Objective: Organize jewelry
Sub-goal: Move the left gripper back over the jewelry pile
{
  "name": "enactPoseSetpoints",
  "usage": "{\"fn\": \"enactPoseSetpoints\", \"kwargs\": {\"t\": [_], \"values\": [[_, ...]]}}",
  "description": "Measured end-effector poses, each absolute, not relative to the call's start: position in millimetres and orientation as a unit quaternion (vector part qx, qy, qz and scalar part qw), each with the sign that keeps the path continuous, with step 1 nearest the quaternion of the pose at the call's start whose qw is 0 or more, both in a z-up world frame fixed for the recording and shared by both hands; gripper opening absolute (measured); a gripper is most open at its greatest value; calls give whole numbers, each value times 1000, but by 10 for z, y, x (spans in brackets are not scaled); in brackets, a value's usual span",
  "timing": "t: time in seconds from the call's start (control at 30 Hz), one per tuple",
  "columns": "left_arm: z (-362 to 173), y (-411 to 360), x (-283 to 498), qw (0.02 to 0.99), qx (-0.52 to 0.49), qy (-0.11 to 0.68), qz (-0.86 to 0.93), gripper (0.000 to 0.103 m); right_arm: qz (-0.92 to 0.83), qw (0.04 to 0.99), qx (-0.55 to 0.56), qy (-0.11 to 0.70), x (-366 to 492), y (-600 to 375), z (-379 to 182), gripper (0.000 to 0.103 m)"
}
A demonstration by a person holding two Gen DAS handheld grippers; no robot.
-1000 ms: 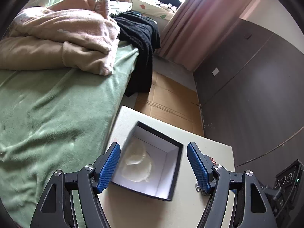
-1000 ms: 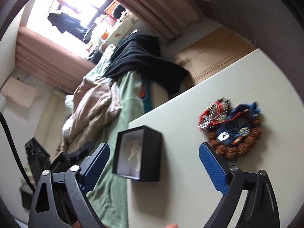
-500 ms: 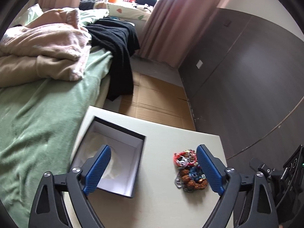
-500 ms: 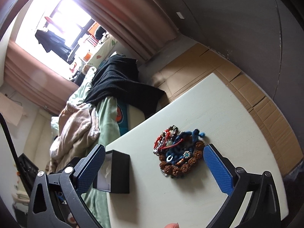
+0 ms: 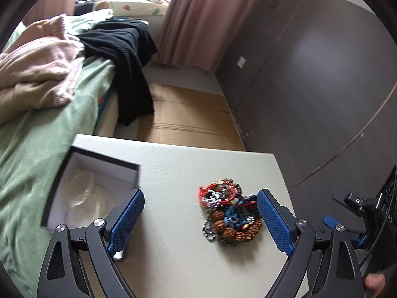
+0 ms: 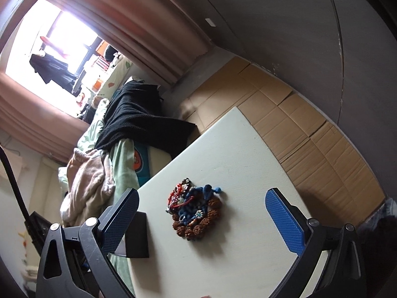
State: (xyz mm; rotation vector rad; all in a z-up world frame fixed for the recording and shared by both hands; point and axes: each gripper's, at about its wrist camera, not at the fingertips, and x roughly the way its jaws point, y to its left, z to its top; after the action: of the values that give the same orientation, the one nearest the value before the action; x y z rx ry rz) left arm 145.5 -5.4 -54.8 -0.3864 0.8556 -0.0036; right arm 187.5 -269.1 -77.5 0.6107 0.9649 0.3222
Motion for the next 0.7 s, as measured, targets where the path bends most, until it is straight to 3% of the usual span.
{"fn": "enactPoseSetpoints", "kwargs": {"t": [0.1,0.23,0.43,0.67,0.7], "values": [[-602,-193,1540,889,-173,424,-18,84,151,826,290,459,1916,-2730,-822,103],[-683,-387,1648,882,-164,441,-37,70,155,811,298,479,1982,-2743,-940,87],[-821,-608,1799,871,-141,467,-53,50,145,789,323,502,2040,-2862,-1084,86],[-934,-668,2043,858,-130,494,-50,48,140,782,338,505,2070,-2950,-1097,86],[-959,-679,2090,856,-125,499,-50,44,138,779,343,506,2073,-2960,-1111,86]]}}
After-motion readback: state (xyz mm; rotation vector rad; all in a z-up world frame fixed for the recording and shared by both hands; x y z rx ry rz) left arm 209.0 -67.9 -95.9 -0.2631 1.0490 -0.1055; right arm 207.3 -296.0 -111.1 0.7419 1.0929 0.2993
